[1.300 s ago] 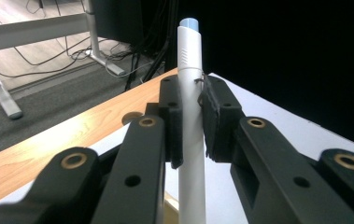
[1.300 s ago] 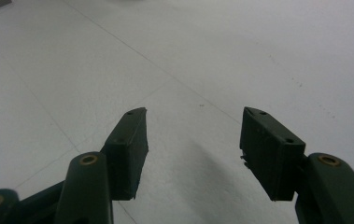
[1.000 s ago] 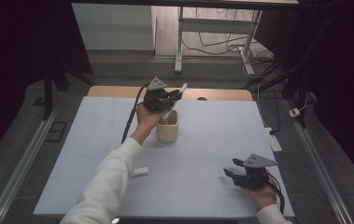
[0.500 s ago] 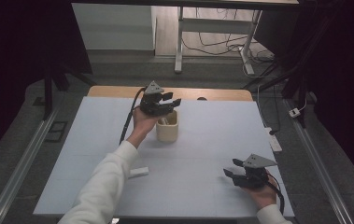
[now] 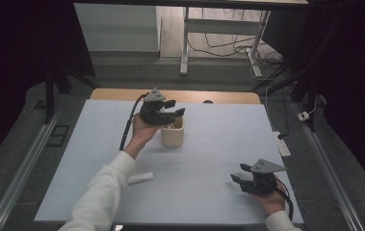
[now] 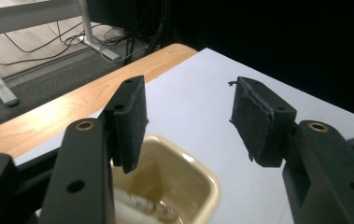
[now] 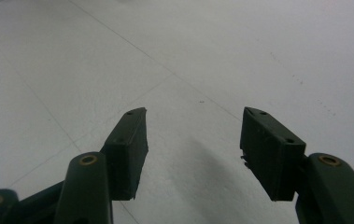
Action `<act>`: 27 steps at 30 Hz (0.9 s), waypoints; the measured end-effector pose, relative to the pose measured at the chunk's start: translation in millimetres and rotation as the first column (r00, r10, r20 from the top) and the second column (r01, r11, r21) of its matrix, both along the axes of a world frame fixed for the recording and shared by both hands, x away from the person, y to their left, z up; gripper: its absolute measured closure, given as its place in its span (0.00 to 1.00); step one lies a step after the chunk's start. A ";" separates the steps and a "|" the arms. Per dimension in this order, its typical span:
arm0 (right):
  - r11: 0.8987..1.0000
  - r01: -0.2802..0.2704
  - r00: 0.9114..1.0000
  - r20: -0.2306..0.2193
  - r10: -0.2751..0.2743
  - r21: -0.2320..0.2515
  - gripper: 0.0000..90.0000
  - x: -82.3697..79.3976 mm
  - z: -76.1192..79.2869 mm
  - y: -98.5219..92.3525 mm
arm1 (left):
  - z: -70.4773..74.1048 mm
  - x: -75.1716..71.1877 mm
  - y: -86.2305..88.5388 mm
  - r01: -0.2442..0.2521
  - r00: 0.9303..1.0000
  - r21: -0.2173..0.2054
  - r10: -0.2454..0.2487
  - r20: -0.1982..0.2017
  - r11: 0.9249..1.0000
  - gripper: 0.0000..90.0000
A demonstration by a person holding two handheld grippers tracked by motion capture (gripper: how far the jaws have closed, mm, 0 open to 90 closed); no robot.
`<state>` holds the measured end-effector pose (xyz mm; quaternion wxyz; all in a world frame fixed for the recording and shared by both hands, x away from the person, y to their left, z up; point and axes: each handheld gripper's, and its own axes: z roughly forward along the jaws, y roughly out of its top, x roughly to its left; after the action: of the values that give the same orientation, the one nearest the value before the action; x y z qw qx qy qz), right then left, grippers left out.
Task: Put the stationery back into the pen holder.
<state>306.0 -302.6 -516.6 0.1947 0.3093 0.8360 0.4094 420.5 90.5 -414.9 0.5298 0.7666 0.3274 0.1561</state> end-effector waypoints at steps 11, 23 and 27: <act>1.000 0.001 1.000 0.005 -0.001 0.004 0.46 -0.5 0.5 0.0 | -4.8 -33.3 14.3 0.008 0.999 0.096 -0.011 0.030 0.995 0.47; 1.000 0.001 1.000 0.002 -0.001 0.001 0.46 -0.6 0.4 1.0 | -15.2 -58.3 24.0 0.013 1.000 0.140 -0.014 0.002 0.990 0.45; 1.000 0.000 1.000 0.005 0.000 0.001 0.46 -1.1 0.8 1.2 | -18.9 -67.7 27.2 0.024 1.000 0.174 -0.025 0.000 0.984 0.43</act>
<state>304.9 -301.4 -515.8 0.1964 0.3084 0.8354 0.4105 352.7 117.7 -433.8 0.4629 0.8139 0.3025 0.1785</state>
